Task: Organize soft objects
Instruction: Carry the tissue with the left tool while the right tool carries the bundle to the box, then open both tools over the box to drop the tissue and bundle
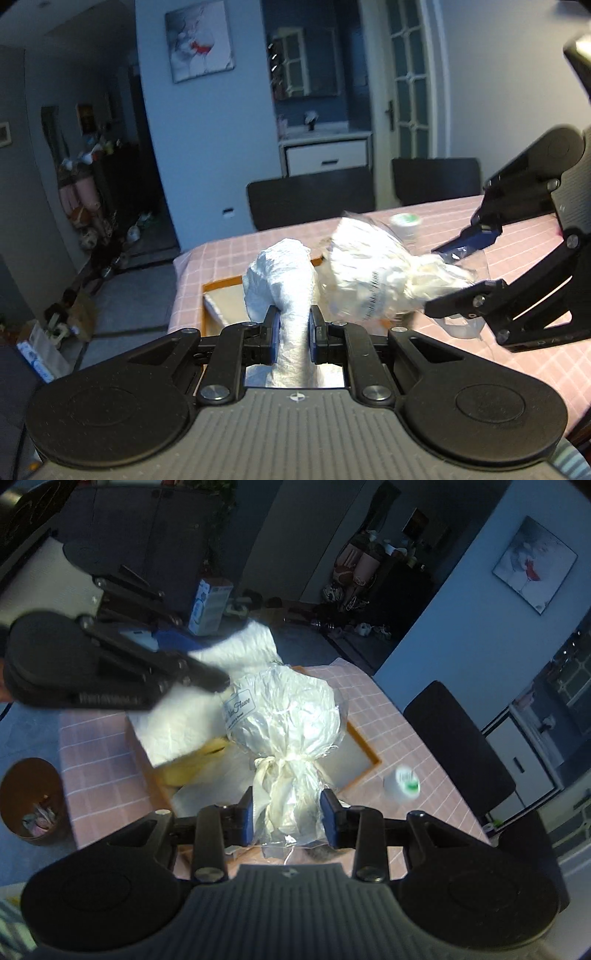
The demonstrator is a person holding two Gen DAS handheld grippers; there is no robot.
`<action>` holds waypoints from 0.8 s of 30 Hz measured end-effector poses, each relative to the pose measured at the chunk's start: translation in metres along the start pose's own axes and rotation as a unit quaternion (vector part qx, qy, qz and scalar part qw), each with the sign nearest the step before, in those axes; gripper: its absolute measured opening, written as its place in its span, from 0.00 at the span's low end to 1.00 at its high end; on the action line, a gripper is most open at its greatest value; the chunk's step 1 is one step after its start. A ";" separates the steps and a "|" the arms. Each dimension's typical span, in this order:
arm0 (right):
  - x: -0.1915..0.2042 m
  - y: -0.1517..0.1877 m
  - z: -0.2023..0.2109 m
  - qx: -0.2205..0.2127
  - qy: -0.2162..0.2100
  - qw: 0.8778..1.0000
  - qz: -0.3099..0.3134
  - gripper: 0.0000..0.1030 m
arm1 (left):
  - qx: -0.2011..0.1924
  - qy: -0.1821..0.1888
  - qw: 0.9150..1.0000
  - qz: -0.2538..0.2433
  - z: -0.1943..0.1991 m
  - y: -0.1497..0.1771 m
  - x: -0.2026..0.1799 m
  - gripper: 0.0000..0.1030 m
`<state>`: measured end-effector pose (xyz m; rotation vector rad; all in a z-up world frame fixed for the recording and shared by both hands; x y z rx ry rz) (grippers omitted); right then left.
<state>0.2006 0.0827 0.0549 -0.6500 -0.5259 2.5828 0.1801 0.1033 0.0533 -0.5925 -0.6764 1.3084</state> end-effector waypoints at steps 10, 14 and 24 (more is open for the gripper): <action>-0.027 -0.064 -0.112 0.127 0.069 0.989 0.019 0.35 | 0.060 0.029 0.993 0.099 -0.082 -0.014 0.059 0.16; -0.034 -0.072 -0.141 0.171 0.068 0.983 0.011 0.36 | 0.084 0.057 0.986 0.131 -0.106 -0.010 0.074 0.16; -0.035 -0.069 -0.197 0.232 0.054 0.971 0.024 0.38 | 0.157 0.082 0.972 0.153 -0.152 0.013 0.083 0.17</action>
Point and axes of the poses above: each gripper's, at about its wrist camera, not at the fingertips, and z roughly against the way its jaws point, x to its left, y to its underside, the point moved 9 cm from there along -z, roughly the way its jaws point, and after that the axes turned 10 degrees about x, right-handed, at the moved point
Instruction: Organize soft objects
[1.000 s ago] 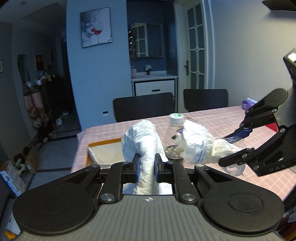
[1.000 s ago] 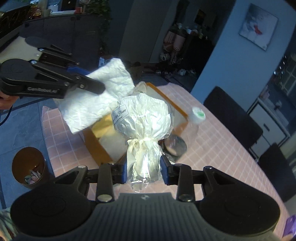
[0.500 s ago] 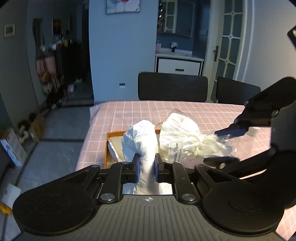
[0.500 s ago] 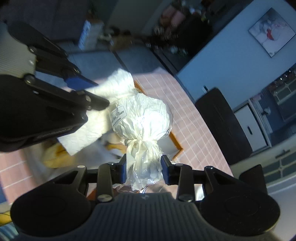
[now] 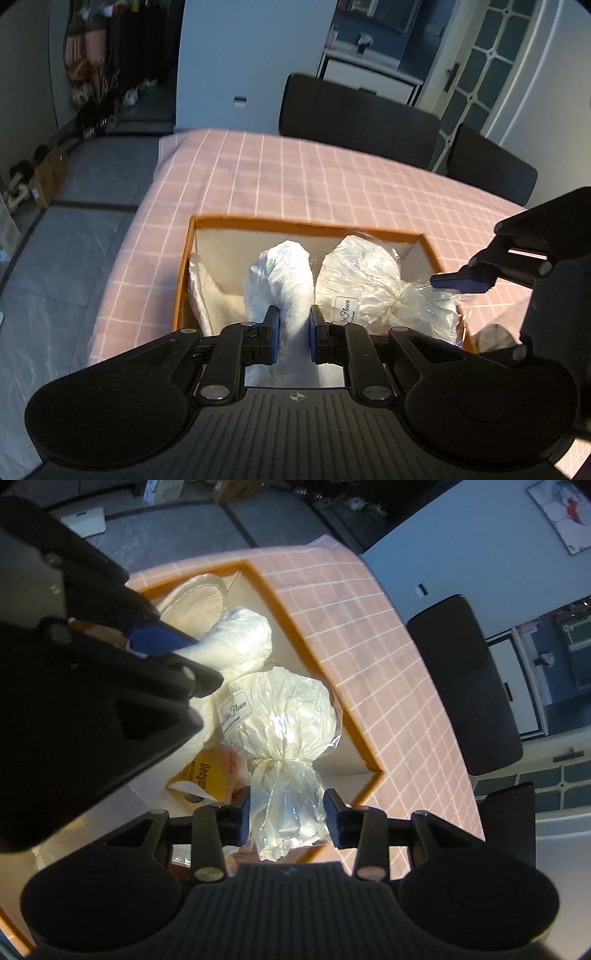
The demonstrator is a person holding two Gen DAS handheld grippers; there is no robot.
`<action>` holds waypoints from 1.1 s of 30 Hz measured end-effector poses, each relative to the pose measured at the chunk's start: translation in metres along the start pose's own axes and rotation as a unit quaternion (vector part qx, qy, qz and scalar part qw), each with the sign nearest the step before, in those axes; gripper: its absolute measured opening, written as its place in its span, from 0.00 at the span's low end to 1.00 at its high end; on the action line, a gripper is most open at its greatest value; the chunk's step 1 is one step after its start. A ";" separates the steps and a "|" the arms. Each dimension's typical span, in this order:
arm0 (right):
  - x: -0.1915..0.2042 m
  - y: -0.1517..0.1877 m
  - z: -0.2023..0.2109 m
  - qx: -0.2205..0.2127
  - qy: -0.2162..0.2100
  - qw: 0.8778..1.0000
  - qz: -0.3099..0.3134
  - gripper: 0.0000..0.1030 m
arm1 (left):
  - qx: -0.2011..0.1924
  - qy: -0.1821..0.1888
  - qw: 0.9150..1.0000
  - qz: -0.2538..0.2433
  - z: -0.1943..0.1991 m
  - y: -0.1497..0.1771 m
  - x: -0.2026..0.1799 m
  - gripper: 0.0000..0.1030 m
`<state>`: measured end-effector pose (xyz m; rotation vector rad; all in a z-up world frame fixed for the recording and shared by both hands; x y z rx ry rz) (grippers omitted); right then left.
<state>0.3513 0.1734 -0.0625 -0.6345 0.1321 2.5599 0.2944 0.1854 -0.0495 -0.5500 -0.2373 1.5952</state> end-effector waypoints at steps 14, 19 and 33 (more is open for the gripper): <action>0.004 0.003 0.001 -0.003 0.015 0.999 0.032 0.61 | 0.006 0.007 0.999 0.034 0.005 0.002 0.007 0.64; -0.004 0.013 0.023 -0.025 0.022 0.999 0.033 0.75 | -0.009 0.011 0.999 0.036 0.024 -0.001 0.004 0.64; -0.023 0.065 0.143 -0.195 0.062 0.979 -0.006 0.76 | -0.152 -0.052 0.986 -0.049 0.140 0.009 -0.042 0.63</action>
Point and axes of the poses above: each gripper's, at about its wrist camera, not at the fingertips, and z roughly against the way its jaws point, x to its left, y to its underside, the point moved 9 cm from there along -z, roughly the way its jaws point, and after that the axes turned 10 degrees about x, right-handed, at the moved point
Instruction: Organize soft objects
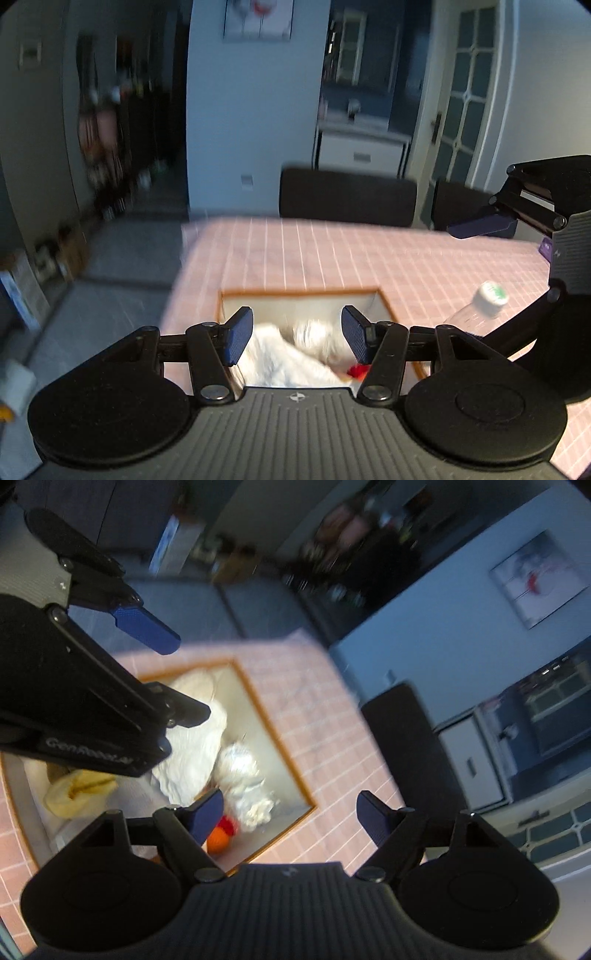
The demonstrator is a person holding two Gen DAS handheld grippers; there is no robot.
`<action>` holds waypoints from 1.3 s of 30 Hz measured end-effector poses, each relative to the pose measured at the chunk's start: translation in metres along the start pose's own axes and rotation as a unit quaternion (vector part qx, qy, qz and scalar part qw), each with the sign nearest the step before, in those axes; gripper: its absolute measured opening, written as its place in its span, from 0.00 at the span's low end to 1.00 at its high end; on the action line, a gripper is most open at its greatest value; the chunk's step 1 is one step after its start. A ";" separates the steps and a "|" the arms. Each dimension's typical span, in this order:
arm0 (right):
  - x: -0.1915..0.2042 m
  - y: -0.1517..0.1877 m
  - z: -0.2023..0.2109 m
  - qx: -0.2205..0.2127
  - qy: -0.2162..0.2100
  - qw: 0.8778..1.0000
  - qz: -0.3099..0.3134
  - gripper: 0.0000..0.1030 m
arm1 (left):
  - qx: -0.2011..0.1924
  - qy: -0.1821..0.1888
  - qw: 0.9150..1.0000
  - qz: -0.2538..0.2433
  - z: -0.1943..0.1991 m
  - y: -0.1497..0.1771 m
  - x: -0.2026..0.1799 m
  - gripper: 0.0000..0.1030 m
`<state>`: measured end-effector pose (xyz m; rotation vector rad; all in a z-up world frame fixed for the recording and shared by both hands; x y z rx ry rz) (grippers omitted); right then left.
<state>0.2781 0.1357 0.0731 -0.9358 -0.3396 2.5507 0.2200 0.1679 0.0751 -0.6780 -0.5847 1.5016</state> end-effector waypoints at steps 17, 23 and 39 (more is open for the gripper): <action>-0.013 0.180 0.130 -0.196 -0.009 0.936 -0.293 0.92 | -0.236 -0.028 0.963 -0.127 0.090 0.046 -0.118 0.64; 0.014 0.233 0.136 -0.214 -0.005 0.915 -0.343 0.96 | -0.265 -0.026 0.955 -0.128 0.089 0.083 -0.152 0.64; 0.096 0.301 0.093 -0.216 0.035 0.873 -0.435 0.97 | -0.224 -0.089 0.968 -0.067 0.058 0.161 -0.165 0.92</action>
Point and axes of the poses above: each gripper's, at about its wrist camera, not at the fingertips, and z roughly against the way its jaws point, x to its left, y to its underside, the point moved 9 cm from there along -z, roughly the way its jaws point, and after that the axes turned 10 degrees about x, right-handed, at the moved point
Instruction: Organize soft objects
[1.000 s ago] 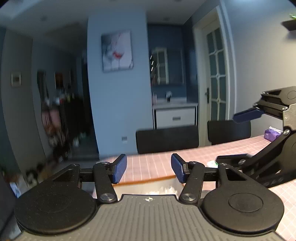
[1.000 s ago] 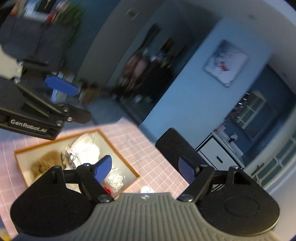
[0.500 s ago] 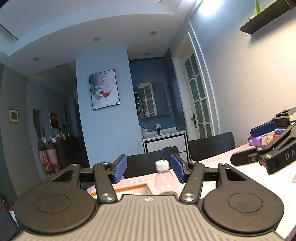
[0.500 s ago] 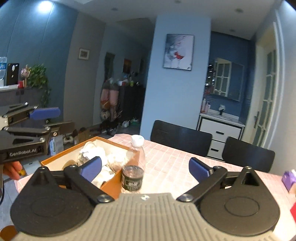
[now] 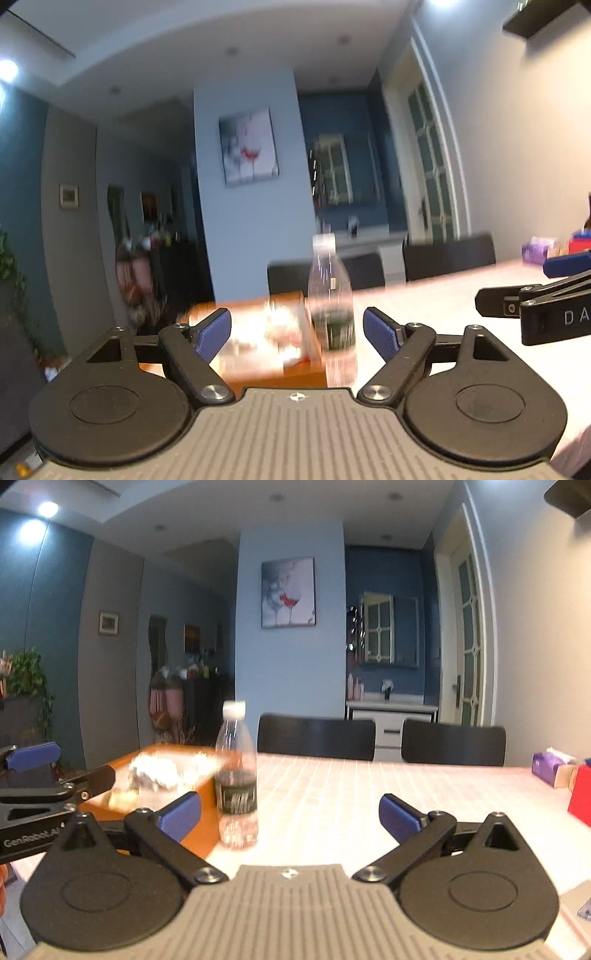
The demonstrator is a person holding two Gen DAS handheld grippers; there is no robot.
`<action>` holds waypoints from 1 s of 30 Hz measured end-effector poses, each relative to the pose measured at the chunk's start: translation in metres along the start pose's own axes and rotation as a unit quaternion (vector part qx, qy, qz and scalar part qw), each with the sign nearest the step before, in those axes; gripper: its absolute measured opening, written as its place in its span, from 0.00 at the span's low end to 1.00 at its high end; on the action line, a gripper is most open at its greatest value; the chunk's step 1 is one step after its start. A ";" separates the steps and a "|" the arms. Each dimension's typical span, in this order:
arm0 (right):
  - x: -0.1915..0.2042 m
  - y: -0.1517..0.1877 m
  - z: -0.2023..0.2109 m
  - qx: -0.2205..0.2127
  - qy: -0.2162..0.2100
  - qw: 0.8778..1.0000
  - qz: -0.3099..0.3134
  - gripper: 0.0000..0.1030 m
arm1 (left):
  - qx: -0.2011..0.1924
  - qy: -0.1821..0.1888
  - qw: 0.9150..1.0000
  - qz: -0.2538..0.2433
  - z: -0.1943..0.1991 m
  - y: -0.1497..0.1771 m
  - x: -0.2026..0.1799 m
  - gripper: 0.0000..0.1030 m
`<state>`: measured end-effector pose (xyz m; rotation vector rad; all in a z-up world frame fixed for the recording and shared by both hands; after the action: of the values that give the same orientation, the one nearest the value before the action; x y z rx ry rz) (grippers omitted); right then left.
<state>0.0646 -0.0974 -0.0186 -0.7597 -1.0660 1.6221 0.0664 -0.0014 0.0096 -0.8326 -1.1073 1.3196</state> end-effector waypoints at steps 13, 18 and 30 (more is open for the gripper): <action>0.000 0.053 -0.044 0.106 -0.015 0.994 -0.033 0.97 | 0.069 -0.015 0.996 0.061 -0.013 0.040 0.023 0.96; 0.001 0.059 -0.053 0.122 -0.015 0.992 -0.037 0.97 | 0.090 -0.018 0.994 0.062 -0.016 0.051 0.024 0.96; 0.004 0.061 -0.056 0.129 -0.018 0.991 -0.032 0.97 | 0.105 -0.027 0.992 0.060 -0.016 0.066 0.022 0.96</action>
<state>0.0877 -0.0841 -0.0972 -0.5207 -0.8754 1.6841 0.0595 0.0292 -0.0544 -0.7201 -0.9519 1.5385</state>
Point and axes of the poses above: each gripper's, at about its wrist camera, not at the fingertips, and z roughly against the way its jaws point, x to its left, y to its underside, the point moved 9 cm from there along -z, roughly the way its jaws point, and after that the axes turned 10 degrees about x, right-handed, at the moved point
